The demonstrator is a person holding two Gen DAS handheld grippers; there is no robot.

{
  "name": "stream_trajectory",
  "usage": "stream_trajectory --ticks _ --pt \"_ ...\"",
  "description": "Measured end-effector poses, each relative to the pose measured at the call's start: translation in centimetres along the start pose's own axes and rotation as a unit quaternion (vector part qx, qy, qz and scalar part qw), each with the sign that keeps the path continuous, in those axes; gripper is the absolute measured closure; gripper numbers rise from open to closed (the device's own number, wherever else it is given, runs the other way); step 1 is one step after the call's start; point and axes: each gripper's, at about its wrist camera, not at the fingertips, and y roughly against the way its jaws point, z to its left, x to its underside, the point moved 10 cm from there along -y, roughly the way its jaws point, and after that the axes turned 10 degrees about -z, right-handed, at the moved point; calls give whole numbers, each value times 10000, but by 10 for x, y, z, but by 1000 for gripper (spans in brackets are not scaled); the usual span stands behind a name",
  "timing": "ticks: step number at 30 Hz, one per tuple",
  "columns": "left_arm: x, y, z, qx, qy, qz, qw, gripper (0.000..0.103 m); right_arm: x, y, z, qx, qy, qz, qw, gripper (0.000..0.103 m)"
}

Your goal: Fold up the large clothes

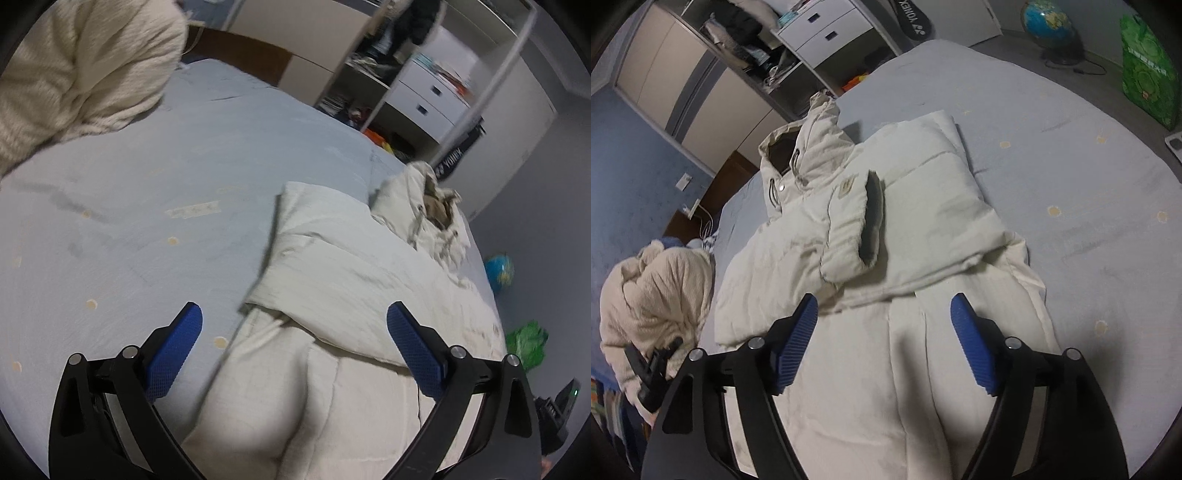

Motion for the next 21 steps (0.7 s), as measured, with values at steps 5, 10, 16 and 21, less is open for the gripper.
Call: stream_trajectory --ticks 5,10,16,21 --pt "11 0 -32 107 -869 22 9962 7 6 -1 0 -97 -40 -66 9999 24" --pt "26 0 -67 197 -1738 65 9846 7 4 2 3 -92 114 -242 9996 14" --pt "33 -4 -111 396 -2277 317 9724 7 0 7 5 -100 241 -459 9986 10" --pt "18 -24 -143 680 -2222 392 9718 7 -6 12 15 -161 489 -583 9970 10"
